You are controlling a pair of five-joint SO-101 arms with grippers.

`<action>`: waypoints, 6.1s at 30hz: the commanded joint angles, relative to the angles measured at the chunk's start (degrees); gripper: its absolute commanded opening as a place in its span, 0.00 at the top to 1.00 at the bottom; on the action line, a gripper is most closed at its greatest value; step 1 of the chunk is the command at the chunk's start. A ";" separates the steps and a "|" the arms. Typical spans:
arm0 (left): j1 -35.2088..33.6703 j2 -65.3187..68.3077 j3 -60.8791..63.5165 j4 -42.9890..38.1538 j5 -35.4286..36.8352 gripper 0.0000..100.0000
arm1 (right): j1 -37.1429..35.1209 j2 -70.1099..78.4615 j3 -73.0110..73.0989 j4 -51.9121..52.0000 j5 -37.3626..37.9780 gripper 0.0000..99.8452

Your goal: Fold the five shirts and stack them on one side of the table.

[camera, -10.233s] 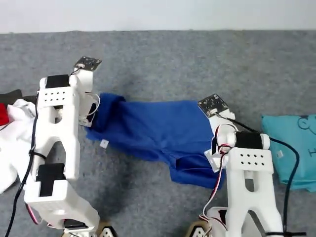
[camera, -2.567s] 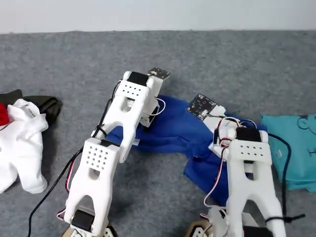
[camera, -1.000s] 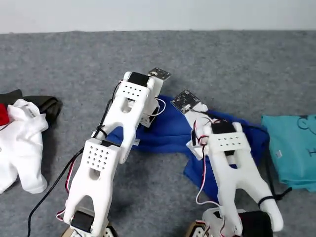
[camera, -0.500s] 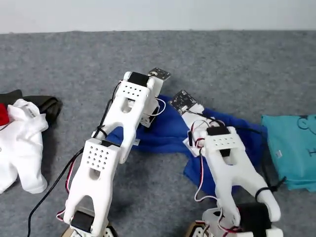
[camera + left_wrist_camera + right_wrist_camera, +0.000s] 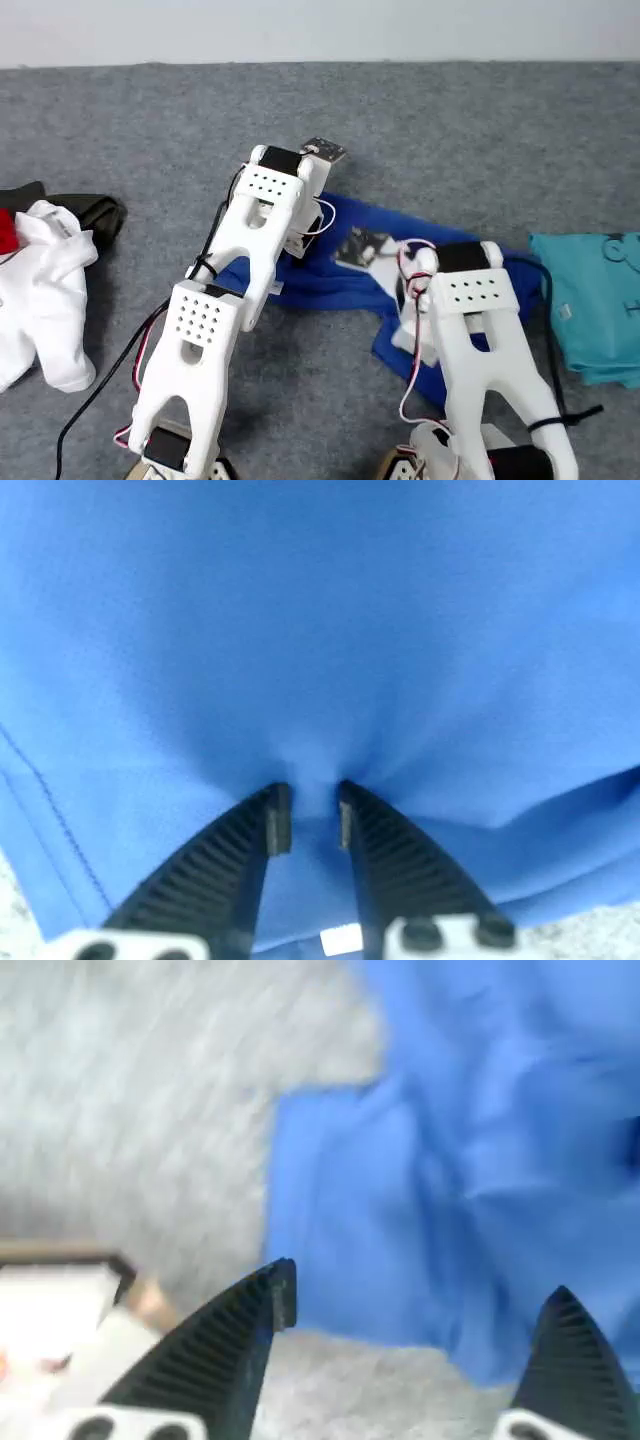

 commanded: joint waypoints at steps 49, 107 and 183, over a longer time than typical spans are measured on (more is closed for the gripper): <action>-0.26 2.81 0.22 0.79 0.00 0.90 | -2.51 -1.89 16.70 -16.22 5.10 0.99; -0.26 2.81 0.22 0.79 0.00 0.90 | 15.43 8.84 6.42 -62.55 -5.10 0.99; -15.47 -5.63 5.32 0.00 4.57 0.79 | 16.40 -15.43 15.47 -40.48 -16.09 0.63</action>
